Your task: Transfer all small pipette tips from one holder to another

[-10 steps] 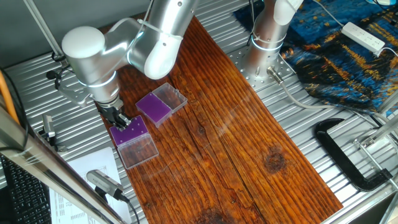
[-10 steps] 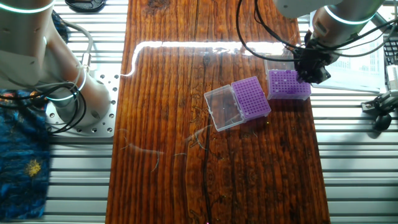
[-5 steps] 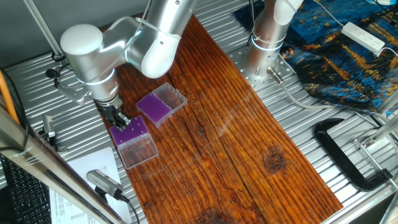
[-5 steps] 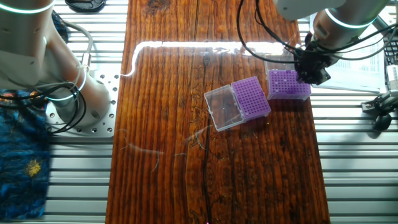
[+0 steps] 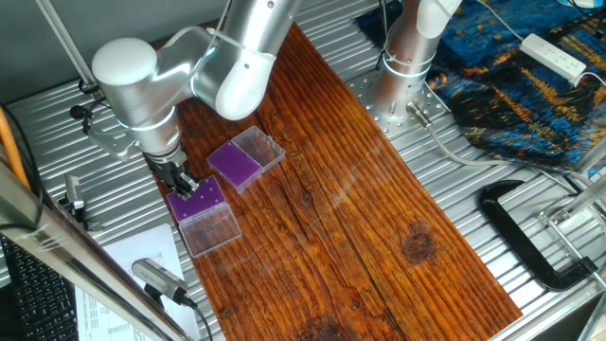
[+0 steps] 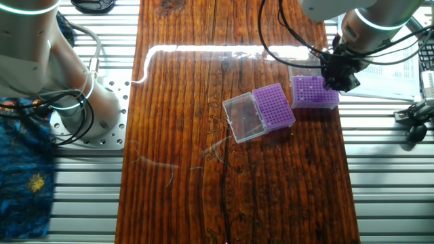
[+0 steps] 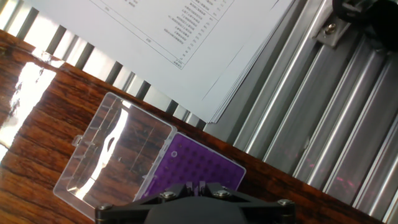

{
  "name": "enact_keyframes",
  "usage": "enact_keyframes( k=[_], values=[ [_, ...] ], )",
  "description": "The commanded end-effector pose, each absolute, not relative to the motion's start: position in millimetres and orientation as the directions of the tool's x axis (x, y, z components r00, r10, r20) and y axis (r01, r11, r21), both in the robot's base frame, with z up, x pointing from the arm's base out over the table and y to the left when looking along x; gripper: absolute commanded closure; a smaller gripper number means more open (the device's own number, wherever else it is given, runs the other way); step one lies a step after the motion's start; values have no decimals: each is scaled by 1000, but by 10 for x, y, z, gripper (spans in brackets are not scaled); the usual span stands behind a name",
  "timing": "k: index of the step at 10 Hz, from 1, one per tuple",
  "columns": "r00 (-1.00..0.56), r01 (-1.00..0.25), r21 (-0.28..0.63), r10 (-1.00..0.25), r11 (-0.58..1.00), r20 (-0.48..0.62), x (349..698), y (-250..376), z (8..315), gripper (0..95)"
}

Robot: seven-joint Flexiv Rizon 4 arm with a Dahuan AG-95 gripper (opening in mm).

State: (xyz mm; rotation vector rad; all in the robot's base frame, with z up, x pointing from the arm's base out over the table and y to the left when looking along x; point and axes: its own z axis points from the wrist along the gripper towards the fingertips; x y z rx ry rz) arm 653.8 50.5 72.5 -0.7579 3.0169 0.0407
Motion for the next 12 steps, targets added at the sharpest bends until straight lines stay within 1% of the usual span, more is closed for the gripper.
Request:
enact_keyframes(
  k=[1,6,8,12],
  values=[
    [-881,-472,20,-472,881,-38,6536,508,731,950],
    [-879,-476,20,-475,879,-35,6525,508,694,950],
    [-869,-495,17,-494,869,-30,6525,507,696,570],
    [-866,-499,21,-499,866,-22,6532,423,775,570]
  ],
)
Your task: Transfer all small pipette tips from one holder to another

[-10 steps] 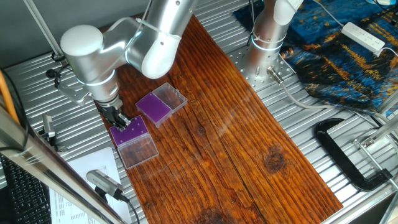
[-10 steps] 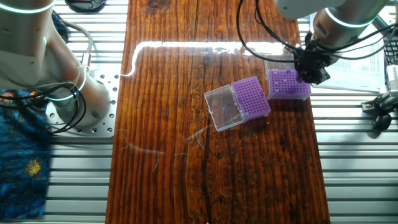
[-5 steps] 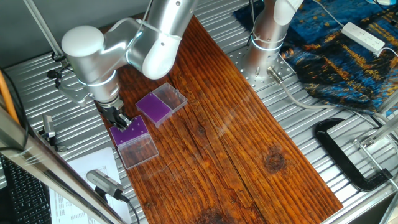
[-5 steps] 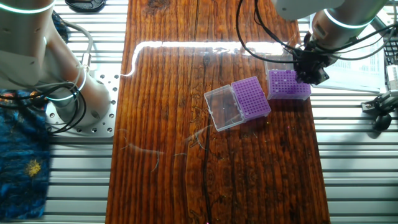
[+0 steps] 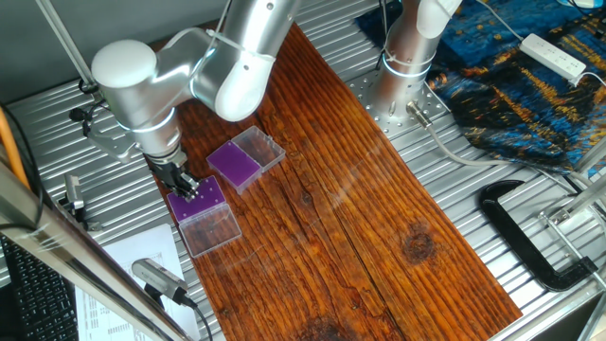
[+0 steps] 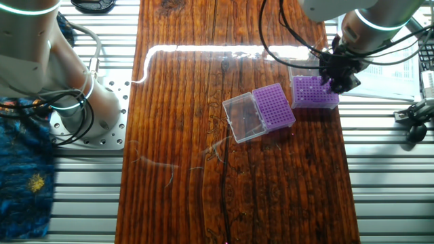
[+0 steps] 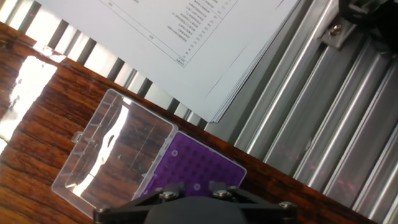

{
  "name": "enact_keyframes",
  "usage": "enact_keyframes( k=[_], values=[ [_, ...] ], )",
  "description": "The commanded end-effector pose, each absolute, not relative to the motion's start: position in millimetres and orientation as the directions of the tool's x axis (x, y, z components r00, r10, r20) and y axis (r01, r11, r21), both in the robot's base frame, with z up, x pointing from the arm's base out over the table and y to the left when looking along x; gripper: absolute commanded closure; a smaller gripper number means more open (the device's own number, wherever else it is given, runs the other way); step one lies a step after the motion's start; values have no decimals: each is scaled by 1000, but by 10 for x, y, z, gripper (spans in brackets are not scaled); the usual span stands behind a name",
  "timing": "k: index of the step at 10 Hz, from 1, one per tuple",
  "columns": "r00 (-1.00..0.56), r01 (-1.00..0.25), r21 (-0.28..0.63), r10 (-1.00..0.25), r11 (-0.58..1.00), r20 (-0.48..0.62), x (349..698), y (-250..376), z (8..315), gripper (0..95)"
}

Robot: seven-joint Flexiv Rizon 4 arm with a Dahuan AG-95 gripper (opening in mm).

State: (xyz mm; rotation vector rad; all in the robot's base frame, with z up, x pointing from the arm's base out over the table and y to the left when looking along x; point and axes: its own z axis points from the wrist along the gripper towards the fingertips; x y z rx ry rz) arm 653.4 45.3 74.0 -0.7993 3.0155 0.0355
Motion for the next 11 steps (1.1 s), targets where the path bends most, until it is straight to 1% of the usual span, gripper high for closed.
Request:
enact_keyframes(
  k=[1,2,3,5,7,9,10,11],
  values=[
    [-865,-501,26,-501,865,-13,6516,366,808,570],
    [-866,-500,31,-500,865,-15,6437,248,836,760],
    [-865,-501,31,-501,865,-15,6364,171,846,760],
    [-878,-478,24,-478,878,-6,6045,-56,789,760],
    [-884,-467,22,-467,884,-8,5804,-169,743,760],
    [-874,-485,22,-485,874,-6,5654,-306,757,760],
    [-873,-488,25,-488,872,-6,5553,-397,736,950],
    [-876,-482,28,-482,876,-8,5490,-422,707,950]
  ],
)
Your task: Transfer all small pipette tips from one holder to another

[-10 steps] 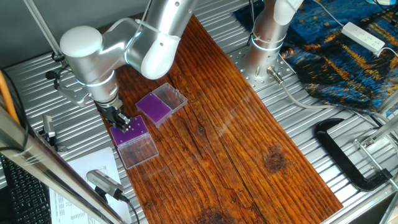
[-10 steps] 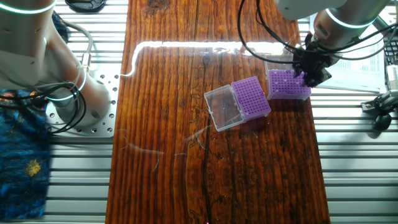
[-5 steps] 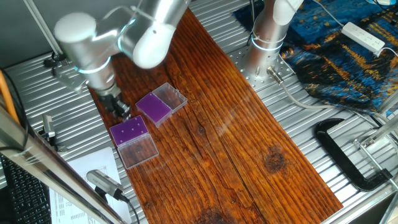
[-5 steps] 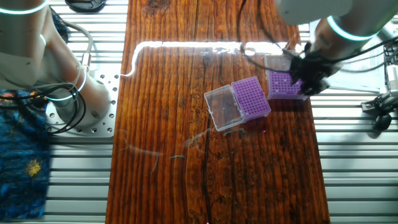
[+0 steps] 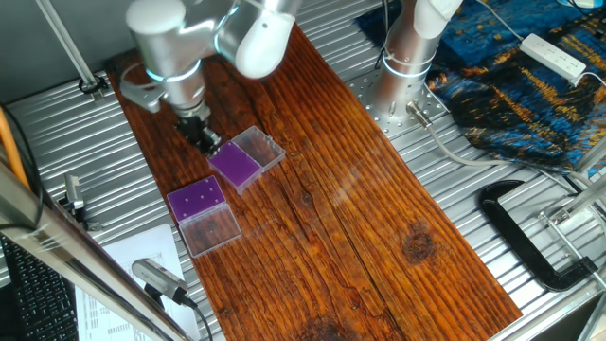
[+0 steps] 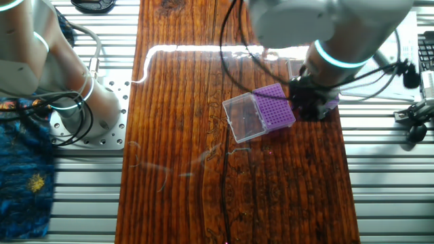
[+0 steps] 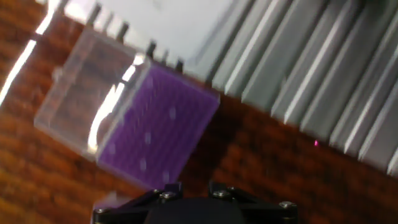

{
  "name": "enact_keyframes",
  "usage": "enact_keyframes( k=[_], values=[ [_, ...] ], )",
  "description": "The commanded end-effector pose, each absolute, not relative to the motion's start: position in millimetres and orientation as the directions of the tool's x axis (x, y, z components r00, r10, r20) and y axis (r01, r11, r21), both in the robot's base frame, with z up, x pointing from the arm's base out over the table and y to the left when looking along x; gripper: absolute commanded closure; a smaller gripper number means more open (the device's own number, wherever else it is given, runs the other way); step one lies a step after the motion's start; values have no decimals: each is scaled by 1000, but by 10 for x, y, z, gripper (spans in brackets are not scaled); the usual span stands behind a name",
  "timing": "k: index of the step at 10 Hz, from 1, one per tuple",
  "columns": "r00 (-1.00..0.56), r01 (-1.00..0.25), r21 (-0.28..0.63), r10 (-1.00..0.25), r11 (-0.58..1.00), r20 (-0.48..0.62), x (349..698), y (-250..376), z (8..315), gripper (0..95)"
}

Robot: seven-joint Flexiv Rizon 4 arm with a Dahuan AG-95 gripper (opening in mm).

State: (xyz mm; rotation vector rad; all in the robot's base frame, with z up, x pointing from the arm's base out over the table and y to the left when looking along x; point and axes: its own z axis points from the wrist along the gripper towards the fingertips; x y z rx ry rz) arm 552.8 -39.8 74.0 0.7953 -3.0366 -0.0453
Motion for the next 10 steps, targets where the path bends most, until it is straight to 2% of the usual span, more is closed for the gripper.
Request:
enact_keyframes(
  k=[1,5,6,10],
  values=[
    [-885,-466,29,-466,884,-1,5391,-428,683,950],
    [-891,-452,33,-453,891,14,5132,-410,630,950],
    [-889,-456,33,-457,889,17,5119,-428,626,760],
    [-890,-455,33,-455,890,15,5094,-467,582,760]
  ],
)
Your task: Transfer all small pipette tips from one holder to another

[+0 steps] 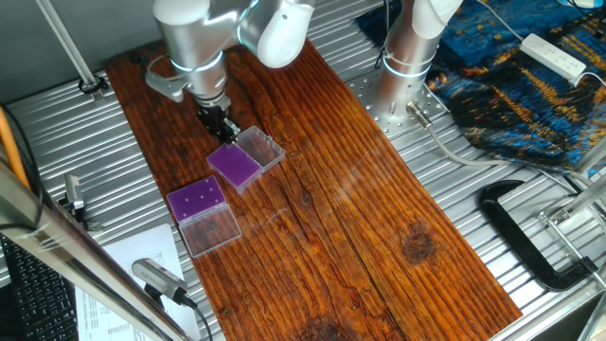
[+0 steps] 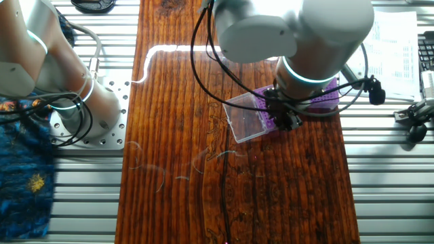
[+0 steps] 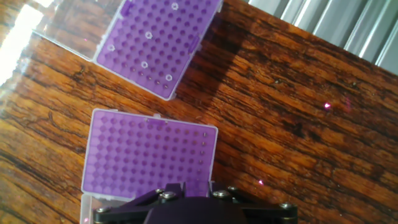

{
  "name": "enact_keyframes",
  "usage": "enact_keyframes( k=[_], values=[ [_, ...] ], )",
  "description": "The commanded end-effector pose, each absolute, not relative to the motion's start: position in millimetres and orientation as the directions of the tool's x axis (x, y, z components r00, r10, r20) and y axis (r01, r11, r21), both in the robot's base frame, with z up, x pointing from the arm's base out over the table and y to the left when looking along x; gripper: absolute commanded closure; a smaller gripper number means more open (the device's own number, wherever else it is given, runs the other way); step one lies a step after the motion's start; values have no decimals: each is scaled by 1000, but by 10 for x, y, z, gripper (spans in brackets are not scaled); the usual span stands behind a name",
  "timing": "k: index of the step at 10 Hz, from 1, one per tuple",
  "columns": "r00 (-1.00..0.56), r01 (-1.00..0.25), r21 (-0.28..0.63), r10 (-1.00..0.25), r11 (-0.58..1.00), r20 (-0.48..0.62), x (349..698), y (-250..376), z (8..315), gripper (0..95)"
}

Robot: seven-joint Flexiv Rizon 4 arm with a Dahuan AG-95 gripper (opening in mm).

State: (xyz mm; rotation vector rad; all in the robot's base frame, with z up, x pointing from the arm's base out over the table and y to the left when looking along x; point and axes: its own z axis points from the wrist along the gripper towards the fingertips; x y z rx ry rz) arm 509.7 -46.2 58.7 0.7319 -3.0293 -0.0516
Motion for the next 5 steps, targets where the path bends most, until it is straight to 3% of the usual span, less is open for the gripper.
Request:
enact_keyframes(
  k=[1,5],
  values=[
    [-890,-455,34,-456,890,15,5093,-467,577,760],
    [-892,-452,34,-453,891,18,5062,-464,550,760]
  ],
)
